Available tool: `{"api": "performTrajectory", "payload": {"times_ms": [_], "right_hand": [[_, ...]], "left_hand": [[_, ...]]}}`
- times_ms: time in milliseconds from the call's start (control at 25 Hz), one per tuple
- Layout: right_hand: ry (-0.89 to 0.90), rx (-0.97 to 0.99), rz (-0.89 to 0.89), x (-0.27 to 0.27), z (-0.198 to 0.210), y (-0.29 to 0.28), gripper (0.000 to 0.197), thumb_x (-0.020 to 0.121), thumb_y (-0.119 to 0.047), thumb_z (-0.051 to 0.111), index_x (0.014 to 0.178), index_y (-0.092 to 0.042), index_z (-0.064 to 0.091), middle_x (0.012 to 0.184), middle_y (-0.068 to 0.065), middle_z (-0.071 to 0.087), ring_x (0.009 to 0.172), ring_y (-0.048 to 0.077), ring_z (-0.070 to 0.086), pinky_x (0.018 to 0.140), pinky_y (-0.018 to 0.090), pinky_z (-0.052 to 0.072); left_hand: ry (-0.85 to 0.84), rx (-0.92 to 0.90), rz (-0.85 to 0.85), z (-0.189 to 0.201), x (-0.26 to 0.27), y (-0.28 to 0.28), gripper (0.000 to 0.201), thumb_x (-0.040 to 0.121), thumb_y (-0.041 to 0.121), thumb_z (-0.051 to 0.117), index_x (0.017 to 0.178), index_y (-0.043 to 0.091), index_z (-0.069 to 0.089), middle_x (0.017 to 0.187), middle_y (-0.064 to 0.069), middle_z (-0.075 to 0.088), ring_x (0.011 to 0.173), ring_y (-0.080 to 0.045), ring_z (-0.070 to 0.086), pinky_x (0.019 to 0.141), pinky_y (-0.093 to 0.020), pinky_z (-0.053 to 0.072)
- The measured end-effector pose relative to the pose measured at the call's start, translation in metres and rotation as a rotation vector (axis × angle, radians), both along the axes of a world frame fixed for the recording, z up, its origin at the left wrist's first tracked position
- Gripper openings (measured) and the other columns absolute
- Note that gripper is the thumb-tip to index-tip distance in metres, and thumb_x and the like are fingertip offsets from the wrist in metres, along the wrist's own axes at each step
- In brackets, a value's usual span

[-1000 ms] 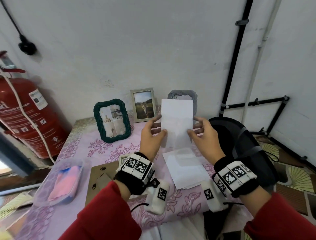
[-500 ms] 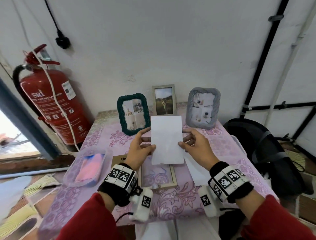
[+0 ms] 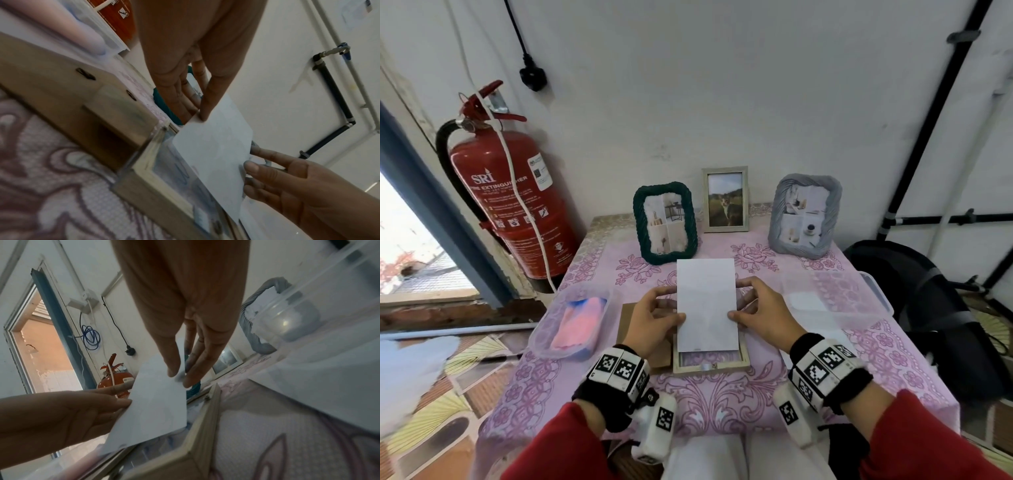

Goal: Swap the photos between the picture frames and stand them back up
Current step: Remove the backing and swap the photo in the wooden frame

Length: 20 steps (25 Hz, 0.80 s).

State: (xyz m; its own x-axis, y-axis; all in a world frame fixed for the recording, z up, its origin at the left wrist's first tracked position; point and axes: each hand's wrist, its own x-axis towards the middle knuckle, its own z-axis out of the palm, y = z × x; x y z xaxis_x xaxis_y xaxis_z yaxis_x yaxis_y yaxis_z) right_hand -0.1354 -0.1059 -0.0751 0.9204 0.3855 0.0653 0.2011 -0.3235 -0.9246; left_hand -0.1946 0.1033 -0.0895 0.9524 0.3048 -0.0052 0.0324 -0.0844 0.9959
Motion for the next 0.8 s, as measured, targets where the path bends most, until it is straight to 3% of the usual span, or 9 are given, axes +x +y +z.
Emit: {"api": "performTrajectory", "payload": {"times_ms": [200,280,480,560,680,800], "right_hand": [[-0.014,-0.083,0.023,-0.003,-0.009,-0.003,0.044,0.074,-0.001,0.074,0.11,-0.01,0.051,0.073,-0.002,0.055,0.058,0.007,0.053,0.055,0.015,0.049],[-0.04,-0.123,0.027,-0.002,-0.013,-0.004,0.043,0.073,-0.003,0.076,0.108,-0.011,0.051,0.071,-0.004,0.055,0.059,0.004,0.052,0.056,0.009,0.044],[-0.07,-0.143,0.032,0.0,-0.02,-0.001,0.04,0.073,-0.004,0.076,0.101,-0.015,0.049,0.069,-0.007,0.054,0.054,-0.01,0.053,0.052,0.002,0.038],[-0.073,-0.171,0.04,0.002,-0.022,0.001,0.04,0.073,-0.005,0.075,0.102,-0.014,0.049,0.07,-0.006,0.054,0.056,-0.005,0.052,0.053,0.004,0.039],[-0.077,-0.247,0.044,0.002,-0.025,0.005,0.043,0.072,-0.008,0.076,0.105,-0.011,0.049,0.082,-0.002,0.052,0.073,0.012,0.051,0.064,0.012,0.042],[-0.08,-0.373,0.044,0.005,-0.031,0.006,0.055,0.071,-0.017,0.077,0.116,-0.013,0.047,0.11,0.006,0.043,0.102,0.019,0.045,0.093,0.03,0.043]], "left_hand": [[0.043,0.081,-0.002,-0.005,-0.008,0.001,0.041,0.072,-0.011,0.07,0.106,0.008,0.057,0.083,-0.004,0.063,0.062,-0.009,0.062,0.057,-0.015,0.053],[0.054,0.101,-0.006,-0.006,-0.01,-0.001,0.041,0.073,-0.011,0.069,0.107,0.007,0.057,0.082,-0.003,0.062,0.059,-0.006,0.06,0.055,-0.013,0.052],[0.066,0.206,-0.007,-0.005,-0.012,-0.004,0.045,0.073,-0.011,0.068,0.113,0.006,0.053,0.077,-0.001,0.056,0.062,-0.01,0.055,0.056,-0.008,0.049],[0.09,0.254,0.001,-0.005,-0.012,-0.004,0.05,0.073,-0.009,0.069,0.116,0.008,0.05,0.076,0.0,0.053,0.065,-0.01,0.053,0.057,-0.007,0.047],[0.129,0.314,-0.014,-0.009,-0.01,-0.009,0.057,0.071,-0.004,0.072,0.121,0.007,0.048,0.087,-0.002,0.054,0.077,-0.012,0.054,0.072,-0.012,0.05],[0.199,0.385,0.012,-0.018,-0.009,-0.012,0.066,0.067,0.006,0.08,0.124,0.009,0.048,0.119,-0.008,0.044,0.109,-0.021,0.053,0.102,-0.035,0.045]]}}
